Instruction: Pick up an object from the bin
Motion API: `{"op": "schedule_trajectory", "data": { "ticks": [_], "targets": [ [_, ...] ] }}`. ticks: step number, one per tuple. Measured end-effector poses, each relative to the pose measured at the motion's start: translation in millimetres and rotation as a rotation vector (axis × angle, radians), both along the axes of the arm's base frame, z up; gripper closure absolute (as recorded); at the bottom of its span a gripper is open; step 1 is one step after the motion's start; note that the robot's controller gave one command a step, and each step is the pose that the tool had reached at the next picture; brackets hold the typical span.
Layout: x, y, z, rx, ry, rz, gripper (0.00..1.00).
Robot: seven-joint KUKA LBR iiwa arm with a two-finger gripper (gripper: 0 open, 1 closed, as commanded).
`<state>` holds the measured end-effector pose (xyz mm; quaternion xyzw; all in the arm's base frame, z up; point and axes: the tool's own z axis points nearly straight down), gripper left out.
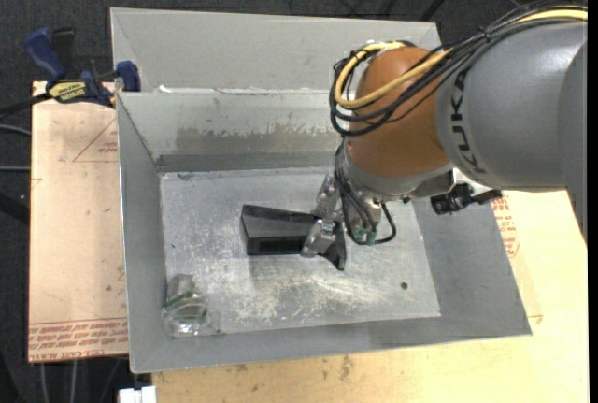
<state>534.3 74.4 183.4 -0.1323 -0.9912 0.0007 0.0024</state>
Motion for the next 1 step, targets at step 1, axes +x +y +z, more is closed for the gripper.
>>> {"op": "schedule_trajectory", "data": {
  "ticks": [1],
  "targets": [
    [7.0, 2.0, 25.5, 0.002, -0.006, -0.005, 0.00]
  ]
}}
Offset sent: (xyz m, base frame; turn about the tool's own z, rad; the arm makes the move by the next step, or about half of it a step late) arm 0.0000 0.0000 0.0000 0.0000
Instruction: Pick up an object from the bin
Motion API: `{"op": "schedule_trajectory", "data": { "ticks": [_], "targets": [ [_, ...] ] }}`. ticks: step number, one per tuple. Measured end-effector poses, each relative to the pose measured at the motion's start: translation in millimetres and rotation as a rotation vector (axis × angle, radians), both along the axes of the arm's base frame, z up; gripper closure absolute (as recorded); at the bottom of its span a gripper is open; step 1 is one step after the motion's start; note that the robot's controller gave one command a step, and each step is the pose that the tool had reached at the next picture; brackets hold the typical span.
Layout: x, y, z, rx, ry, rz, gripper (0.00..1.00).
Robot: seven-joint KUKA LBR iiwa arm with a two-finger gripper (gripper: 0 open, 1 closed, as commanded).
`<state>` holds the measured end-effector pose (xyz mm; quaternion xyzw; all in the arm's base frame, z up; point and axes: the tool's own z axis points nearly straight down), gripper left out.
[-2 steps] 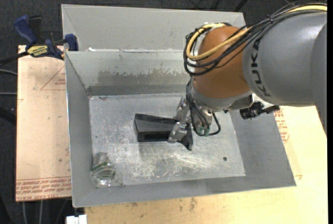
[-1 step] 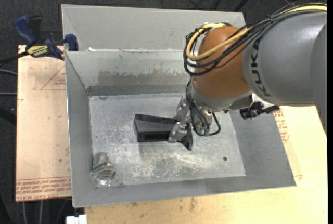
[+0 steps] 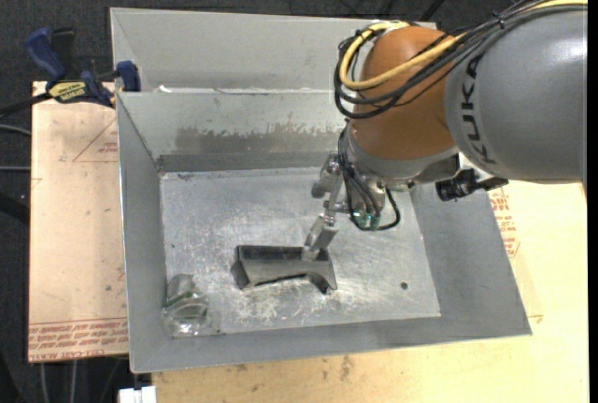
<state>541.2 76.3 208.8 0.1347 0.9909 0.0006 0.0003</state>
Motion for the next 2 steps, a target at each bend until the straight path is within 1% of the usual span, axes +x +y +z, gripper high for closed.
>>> {"op": "schedule_trajectory", "data": {
  "ticks": [1, 2],
  "targets": [
    [1.2, 0.4, 3.9, 0.000, -0.002, 0.000, 0.00],
    [-0.4, 6.6, -46.1, 0.000, -0.007, -0.022, 0.00]
  ]
}}
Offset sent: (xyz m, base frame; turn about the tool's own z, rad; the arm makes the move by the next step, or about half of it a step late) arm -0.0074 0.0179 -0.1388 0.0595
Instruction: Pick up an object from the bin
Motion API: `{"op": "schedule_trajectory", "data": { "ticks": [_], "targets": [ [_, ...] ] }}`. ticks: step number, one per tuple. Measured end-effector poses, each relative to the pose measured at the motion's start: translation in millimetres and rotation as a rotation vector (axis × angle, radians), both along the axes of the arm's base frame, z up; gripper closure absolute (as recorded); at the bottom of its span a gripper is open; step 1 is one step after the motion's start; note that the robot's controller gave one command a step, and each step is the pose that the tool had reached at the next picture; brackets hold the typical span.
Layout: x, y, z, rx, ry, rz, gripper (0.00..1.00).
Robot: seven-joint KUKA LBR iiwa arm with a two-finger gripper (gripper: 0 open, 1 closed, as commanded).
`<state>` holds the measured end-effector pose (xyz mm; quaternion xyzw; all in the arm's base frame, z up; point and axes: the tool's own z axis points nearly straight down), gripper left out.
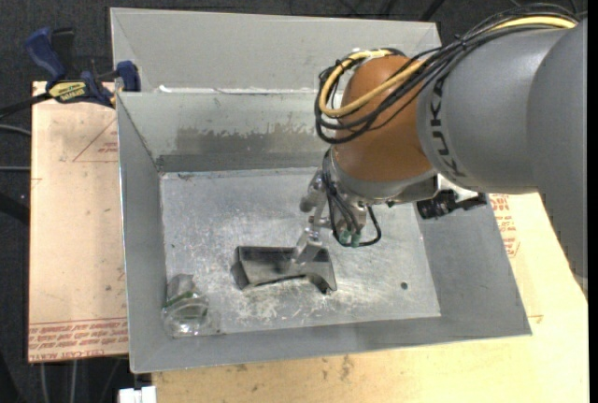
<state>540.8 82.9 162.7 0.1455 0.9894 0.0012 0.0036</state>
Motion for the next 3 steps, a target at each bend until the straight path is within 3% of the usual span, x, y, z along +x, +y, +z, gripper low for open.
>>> {"op": "schedule_trajectory", "data": {
  "ticks": [1, 2, 3],
  "targets": [
    [-4.9, 13.6, -67.8, -0.001, 0.014, 0.112, 1.00],
    [-4.9, 13.6, -67.8, -0.001, 0.014, 0.111, 1.00],
    [-7.8, 10.9, -32.1, -0.003, 0.018, 0.126, 1.00]
  ]
}}
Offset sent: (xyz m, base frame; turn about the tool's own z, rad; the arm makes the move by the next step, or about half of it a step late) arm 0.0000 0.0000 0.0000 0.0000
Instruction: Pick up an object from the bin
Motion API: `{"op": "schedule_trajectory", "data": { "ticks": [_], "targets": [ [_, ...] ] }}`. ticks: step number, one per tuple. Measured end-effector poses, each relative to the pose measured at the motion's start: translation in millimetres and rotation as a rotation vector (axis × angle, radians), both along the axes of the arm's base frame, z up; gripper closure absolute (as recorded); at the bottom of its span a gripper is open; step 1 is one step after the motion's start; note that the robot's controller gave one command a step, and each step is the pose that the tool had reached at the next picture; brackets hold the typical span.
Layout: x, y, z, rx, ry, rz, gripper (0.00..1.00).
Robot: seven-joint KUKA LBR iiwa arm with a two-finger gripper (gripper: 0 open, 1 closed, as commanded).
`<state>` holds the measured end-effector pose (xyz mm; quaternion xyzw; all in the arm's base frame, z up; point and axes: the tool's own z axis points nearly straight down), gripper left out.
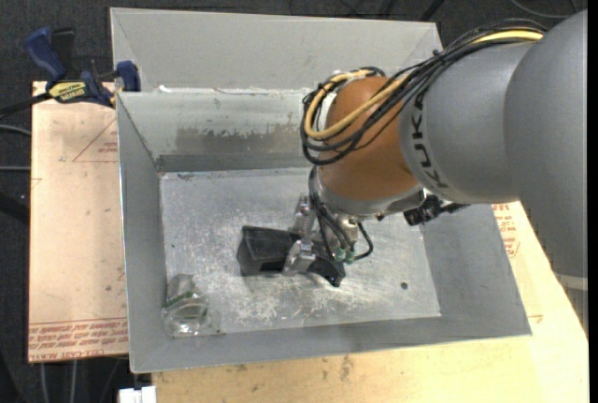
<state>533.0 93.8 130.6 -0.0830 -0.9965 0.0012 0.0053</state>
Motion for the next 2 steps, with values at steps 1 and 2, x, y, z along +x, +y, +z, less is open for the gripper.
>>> {"op": "schedule_trajectory", "data": {
  "ticks": [1, 2],
  "targets": [
    [6.0, -3.6, 105.7, 0.001, -0.005, 0.036, 1.00],
    [6.0, -3.5, 105.7, 0.001, -0.005, 0.036, 1.00]
  ]
}}
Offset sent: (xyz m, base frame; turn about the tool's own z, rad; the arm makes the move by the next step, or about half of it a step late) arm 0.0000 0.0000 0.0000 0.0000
